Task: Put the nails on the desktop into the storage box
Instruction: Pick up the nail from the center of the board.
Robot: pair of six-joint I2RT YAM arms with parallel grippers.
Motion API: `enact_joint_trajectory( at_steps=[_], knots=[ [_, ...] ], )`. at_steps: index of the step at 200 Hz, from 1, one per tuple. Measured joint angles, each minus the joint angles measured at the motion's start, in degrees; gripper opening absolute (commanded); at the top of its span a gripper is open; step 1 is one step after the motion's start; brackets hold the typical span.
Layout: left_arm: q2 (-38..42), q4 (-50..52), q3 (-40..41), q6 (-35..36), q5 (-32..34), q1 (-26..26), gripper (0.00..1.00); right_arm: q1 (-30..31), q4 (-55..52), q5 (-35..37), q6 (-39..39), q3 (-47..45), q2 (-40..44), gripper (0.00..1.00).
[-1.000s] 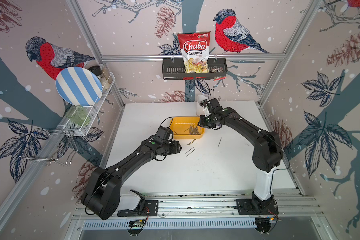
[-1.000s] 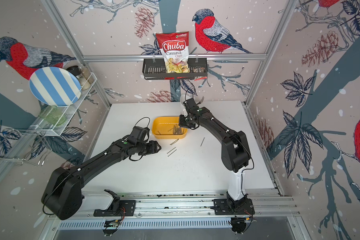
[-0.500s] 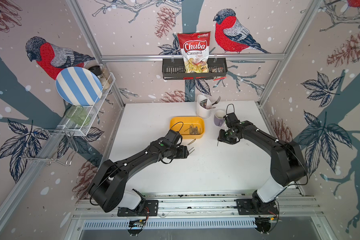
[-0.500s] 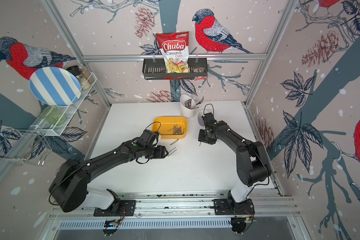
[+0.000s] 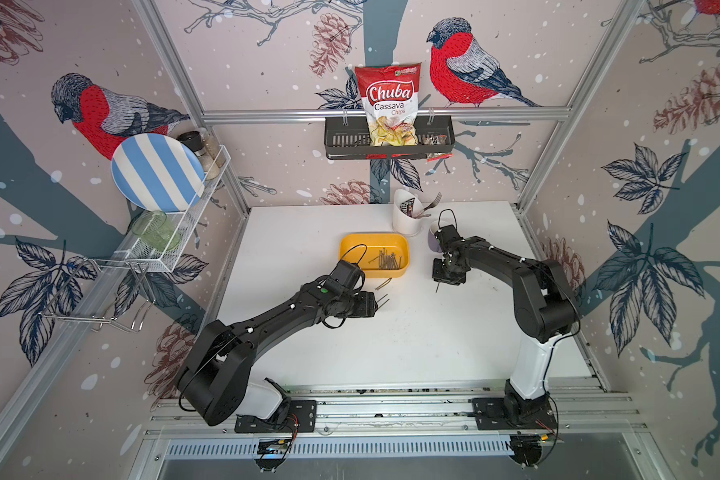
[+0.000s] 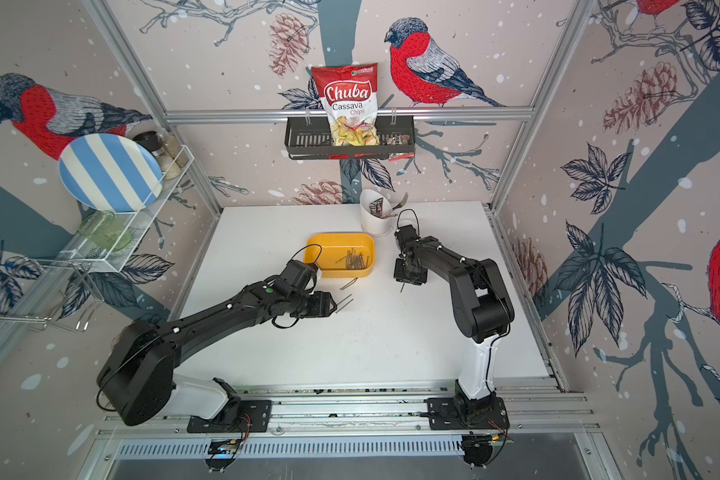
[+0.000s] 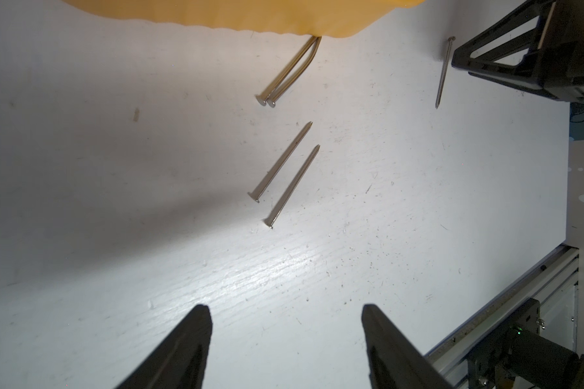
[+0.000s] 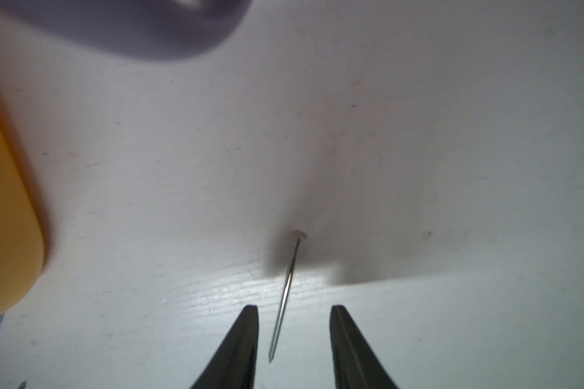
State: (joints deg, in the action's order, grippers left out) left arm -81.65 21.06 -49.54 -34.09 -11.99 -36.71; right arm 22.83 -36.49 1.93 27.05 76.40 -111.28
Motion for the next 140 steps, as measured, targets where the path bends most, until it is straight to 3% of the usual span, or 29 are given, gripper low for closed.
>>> enact_joint_trajectory(
  at_steps=[35,94,140],
  knots=[
    [-0.9,0.0,-0.6,0.0,0.0,0.0,0.76,0.1,0.0,0.6,-0.2,0.5,-2.1,0.36],
    [-2.8,0.0,-1.8,0.1,-0.1,0.0,0.76,0.4,0.5,1.6,-1.4,1.6,-3.4,0.24],
    [-3.7,0.1,-2.6,0.1,-0.2,0.0,0.76,0.7,2.4,0.9,-1.6,1.4,-3.5,0.06]
  ],
)
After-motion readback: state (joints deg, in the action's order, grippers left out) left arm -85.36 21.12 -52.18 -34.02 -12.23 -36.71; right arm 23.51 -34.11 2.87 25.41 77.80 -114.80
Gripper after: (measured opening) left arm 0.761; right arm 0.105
